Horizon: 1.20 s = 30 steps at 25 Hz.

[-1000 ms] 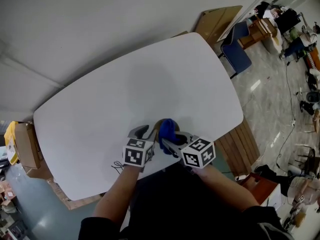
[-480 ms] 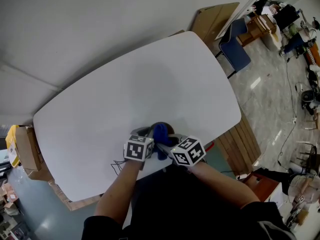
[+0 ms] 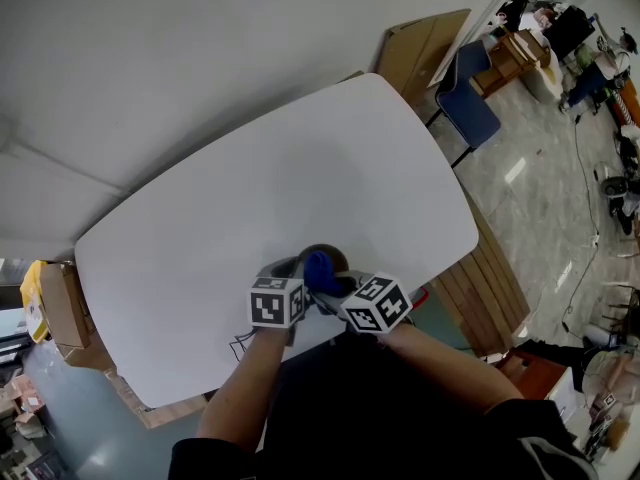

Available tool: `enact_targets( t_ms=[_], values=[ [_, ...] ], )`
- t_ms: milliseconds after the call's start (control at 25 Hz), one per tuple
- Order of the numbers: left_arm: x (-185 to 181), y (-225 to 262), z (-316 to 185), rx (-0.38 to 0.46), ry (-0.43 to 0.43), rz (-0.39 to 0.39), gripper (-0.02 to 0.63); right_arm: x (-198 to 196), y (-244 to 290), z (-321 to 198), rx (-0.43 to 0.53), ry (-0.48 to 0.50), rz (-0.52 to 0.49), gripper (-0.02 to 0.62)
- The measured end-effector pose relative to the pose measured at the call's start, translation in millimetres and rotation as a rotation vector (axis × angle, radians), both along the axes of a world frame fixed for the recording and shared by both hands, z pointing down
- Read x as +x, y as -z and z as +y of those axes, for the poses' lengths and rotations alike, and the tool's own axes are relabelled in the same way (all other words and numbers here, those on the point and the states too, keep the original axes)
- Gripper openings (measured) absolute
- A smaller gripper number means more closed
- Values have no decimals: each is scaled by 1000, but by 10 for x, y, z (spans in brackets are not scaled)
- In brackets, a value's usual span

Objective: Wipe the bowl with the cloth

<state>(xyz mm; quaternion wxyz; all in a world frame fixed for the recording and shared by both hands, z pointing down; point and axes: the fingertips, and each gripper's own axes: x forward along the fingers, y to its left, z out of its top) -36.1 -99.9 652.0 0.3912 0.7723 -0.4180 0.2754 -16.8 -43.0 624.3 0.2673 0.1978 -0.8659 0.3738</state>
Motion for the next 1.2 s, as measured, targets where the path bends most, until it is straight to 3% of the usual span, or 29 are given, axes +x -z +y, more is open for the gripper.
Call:
enact_targets(
  t_ms=[240, 400, 600, 720, 1000, 1120, 1200],
  values=[
    [-38, 364, -116, 75, 68, -9, 21, 121, 343, -196, 98, -49, -30, 152],
    [-125, 528, -171, 96, 122, 6, 21, 190, 594, -350, 200, -72, -16, 156],
    [-207, 692, -220, 126, 176, 42, 21, 60, 745, -412, 410, 85, 157, 183],
    [-176, 746, -253, 144, 192, 42, 21, 45, 779, -454, 418, 111, 172, 199],
    [-252, 912, -326, 202, 240, 23, 21, 170, 1122, -577, 435, 29, 74, 202],
    [-172, 1106, -361, 263, 229, 6, 21, 102, 1156, -590, 442, 38, 76, 125],
    [-79, 1259, -375, 313, 213, -7, 23, 80, 1120, -594, 425, 41, 96, 112]
  ],
)
